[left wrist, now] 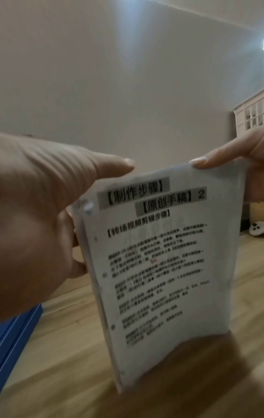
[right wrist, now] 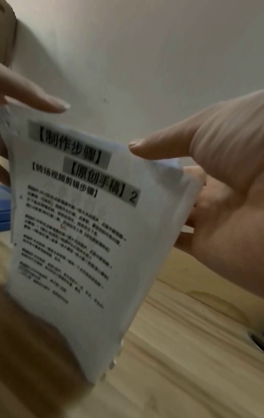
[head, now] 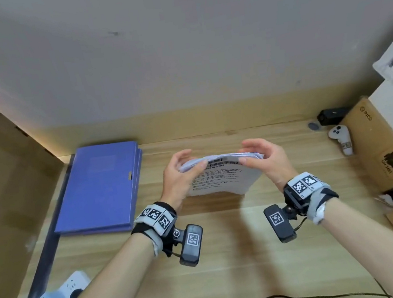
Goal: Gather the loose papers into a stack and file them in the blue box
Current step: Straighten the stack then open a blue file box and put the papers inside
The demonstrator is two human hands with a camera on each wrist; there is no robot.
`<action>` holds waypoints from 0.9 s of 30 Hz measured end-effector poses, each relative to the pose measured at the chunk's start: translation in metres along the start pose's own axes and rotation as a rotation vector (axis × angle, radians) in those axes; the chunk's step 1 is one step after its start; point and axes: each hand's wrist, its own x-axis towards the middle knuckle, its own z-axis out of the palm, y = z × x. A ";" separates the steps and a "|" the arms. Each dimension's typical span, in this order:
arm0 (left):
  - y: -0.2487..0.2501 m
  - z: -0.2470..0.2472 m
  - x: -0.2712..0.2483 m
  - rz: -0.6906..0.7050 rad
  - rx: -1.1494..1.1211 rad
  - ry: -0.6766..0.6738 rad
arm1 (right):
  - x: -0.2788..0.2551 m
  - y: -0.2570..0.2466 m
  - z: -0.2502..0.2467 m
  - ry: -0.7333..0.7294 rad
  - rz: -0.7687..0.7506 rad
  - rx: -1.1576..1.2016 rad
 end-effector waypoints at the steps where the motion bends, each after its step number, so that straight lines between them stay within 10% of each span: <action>1: -0.001 0.004 0.000 -0.004 0.002 0.015 | 0.001 0.003 0.002 0.004 0.013 -0.015; 27: 0.006 0.030 0.039 -0.001 -0.036 0.154 | 0.032 0.003 0.003 0.125 0.103 0.111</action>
